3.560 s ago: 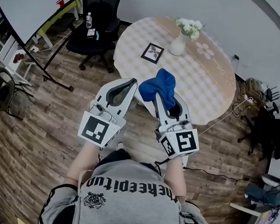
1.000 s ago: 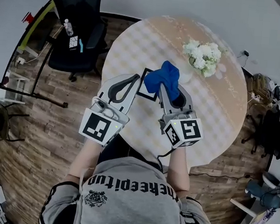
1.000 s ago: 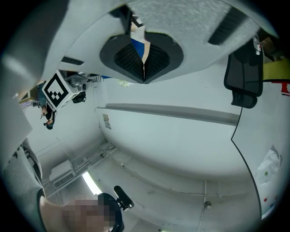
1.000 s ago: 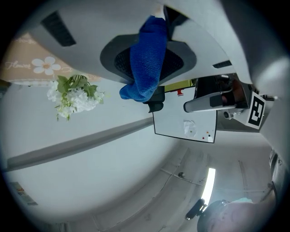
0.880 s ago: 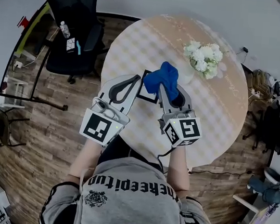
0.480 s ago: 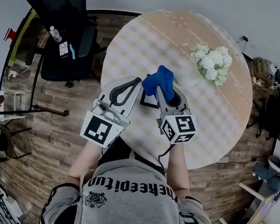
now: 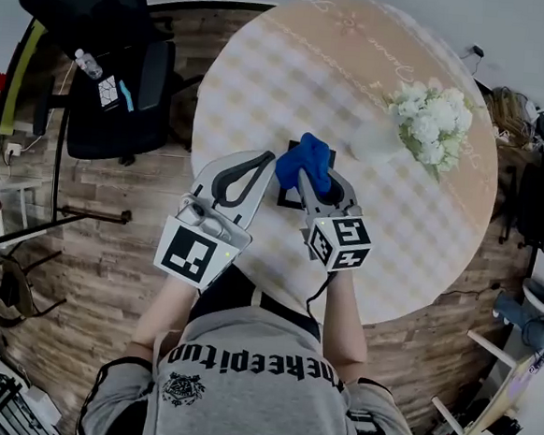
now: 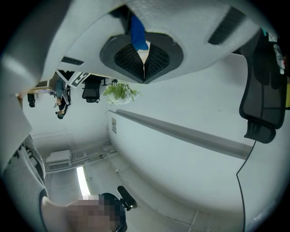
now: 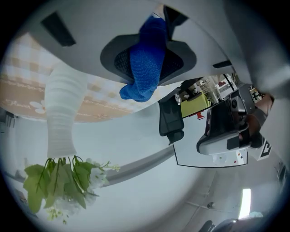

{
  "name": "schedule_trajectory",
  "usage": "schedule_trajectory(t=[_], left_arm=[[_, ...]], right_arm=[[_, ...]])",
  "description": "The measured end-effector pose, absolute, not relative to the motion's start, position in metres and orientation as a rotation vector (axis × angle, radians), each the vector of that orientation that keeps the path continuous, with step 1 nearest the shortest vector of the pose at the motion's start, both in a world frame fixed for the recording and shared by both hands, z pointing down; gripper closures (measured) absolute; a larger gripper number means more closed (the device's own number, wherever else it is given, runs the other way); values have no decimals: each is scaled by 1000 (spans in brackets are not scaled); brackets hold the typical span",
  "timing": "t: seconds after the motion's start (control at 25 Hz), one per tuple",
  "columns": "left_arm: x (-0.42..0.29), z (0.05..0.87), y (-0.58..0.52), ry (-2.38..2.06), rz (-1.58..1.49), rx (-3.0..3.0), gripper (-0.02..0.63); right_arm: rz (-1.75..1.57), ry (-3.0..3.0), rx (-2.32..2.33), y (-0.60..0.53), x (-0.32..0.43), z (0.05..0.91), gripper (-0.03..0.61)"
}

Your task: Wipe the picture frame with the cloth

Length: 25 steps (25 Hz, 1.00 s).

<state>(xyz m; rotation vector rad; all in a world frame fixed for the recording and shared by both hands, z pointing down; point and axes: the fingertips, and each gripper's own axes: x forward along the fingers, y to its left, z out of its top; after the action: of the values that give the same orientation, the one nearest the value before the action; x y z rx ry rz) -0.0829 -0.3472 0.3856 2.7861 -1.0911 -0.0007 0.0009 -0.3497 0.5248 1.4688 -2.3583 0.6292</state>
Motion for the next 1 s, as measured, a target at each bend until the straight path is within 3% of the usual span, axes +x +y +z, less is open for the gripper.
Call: schedule_trajectory(t=[0.64, 1.0], left_arm=[[-105, 405, -370, -1133, 29, 2727, 595], [-95, 401, -367, -1123, 29, 2738, 595]], right_arm=[[524, -2019, 1233, -370, -20, 603, 485], [548, -1905, 1332, -367, 32, 602, 486]])
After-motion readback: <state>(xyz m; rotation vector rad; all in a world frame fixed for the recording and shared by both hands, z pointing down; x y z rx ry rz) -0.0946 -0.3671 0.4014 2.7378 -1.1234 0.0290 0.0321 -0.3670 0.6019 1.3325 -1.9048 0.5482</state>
